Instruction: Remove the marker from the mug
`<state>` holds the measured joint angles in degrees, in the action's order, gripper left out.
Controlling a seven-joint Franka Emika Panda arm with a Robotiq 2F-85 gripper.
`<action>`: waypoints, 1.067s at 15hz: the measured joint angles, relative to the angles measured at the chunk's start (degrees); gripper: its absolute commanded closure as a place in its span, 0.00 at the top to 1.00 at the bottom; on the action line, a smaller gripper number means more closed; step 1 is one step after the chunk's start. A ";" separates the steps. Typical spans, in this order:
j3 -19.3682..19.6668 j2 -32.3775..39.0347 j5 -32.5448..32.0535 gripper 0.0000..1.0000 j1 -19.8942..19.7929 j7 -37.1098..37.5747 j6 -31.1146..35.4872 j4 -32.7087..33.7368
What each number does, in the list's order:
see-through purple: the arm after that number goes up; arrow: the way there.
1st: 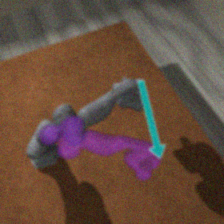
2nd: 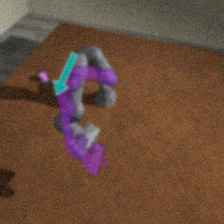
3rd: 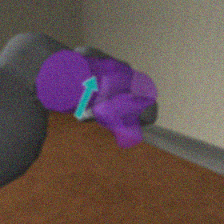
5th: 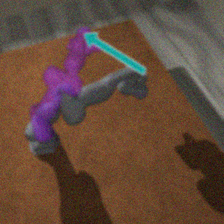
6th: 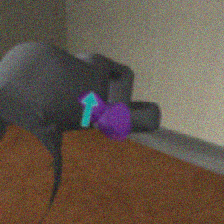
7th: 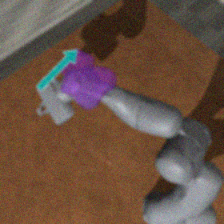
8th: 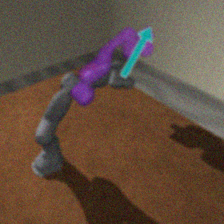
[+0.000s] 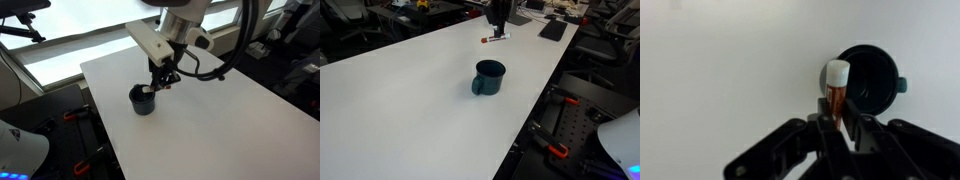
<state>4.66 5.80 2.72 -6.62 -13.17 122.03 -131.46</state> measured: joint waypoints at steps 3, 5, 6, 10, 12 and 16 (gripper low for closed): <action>1.56 2.65 -1.81 0.05 -0.42 6.58 10.34 -1.13; 2.61 4.92 -4.70 0.05 -0.40 12.80 15.59 -1.07; 3.15 6.13 -6.83 0.05 -0.36 16.52 18.01 -0.97; 3.96 11.39 -11.25 0.05 0.56 24.80 22.09 -0.37; 1.99 14.06 -8.40 0.05 0.66 22.80 22.09 -0.08; -1.08 18.98 -4.41 0.05 0.93 19.20 22.05 1.72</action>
<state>3.58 24.78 -1.69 -5.68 6.03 144.09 -129.74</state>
